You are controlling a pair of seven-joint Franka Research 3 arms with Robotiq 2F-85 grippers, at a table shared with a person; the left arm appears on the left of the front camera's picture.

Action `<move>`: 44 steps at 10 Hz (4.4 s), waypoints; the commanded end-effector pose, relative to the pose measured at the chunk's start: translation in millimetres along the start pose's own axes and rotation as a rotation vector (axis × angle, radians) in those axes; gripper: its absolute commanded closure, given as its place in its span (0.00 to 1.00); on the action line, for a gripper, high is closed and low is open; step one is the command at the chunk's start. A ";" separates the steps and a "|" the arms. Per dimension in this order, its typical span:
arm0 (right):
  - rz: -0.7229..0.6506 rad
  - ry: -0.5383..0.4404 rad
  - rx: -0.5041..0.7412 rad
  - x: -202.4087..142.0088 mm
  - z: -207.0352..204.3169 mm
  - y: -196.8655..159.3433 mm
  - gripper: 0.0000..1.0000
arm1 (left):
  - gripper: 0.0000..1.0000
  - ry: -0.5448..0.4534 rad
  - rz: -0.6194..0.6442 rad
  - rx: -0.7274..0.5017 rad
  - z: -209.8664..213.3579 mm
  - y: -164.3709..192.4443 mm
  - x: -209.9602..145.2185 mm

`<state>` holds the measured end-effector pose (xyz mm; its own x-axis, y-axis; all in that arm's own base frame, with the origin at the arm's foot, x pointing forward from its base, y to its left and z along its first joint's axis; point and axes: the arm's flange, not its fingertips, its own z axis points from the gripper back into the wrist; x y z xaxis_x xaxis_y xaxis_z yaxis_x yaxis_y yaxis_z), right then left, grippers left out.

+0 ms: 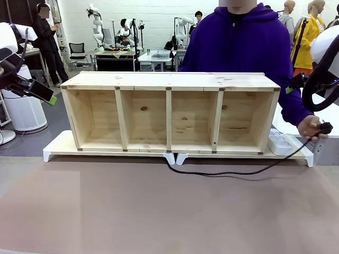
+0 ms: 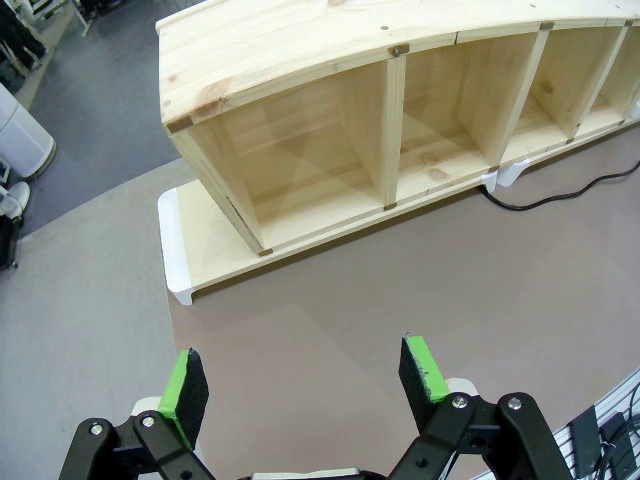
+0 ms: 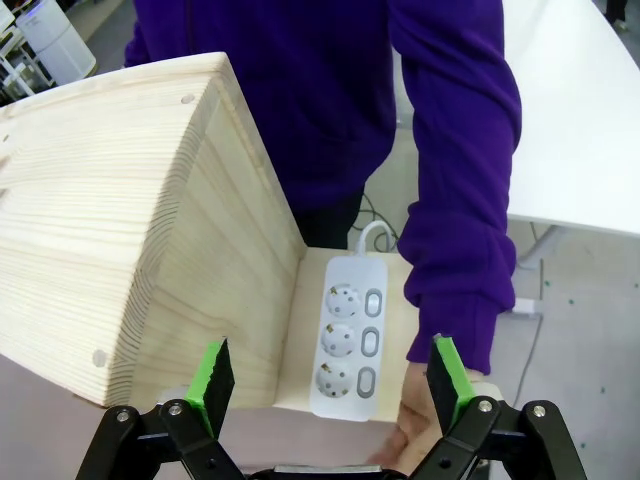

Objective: Perform cable management.
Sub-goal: Release the Power Cable when the human grasps it.

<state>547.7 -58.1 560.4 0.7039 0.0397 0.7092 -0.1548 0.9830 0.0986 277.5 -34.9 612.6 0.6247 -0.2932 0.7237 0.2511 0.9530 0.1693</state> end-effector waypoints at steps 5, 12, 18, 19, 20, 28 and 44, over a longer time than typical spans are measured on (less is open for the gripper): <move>-0.006 0.002 -0.001 -0.5 0.1 -1.6 0.00 | 0.00 -0.006 0.013 -0.002 -0.2 -0.3 0.6; -0.006 0.002 -0.001 -0.5 0.1 -1.6 0.00 | 0.00 -0.006 0.013 -0.002 -0.2 -0.3 0.6; -0.006 0.002 -0.001 -0.5 0.1 -1.6 0.00 | 0.00 -0.006 0.013 -0.002 -0.2 -0.3 0.6; -0.006 0.002 -0.001 -0.5 0.1 -1.6 0.00 | 0.00 -0.006 0.013 -0.002 -0.2 -0.3 0.6; -0.006 0.002 -0.001 -0.5 0.1 -1.6 0.00 | 0.00 -0.006 0.013 -0.002 -0.2 -0.3 0.6; -0.006 0.002 -0.001 -0.5 0.1 -1.6 0.00 | 0.00 -0.006 0.013 -0.002 -0.2 -0.3 0.6; -0.006 0.002 -0.001 -0.5 0.1 -1.6 0.00 | 0.00 -0.006 0.013 -0.002 -0.2 -0.3 0.6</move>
<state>547.7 -58.1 560.4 0.7039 0.0397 0.7092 -0.1548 0.9830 0.0986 277.5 -34.9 612.6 0.6247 -0.2932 0.7237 0.2511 0.9530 0.1693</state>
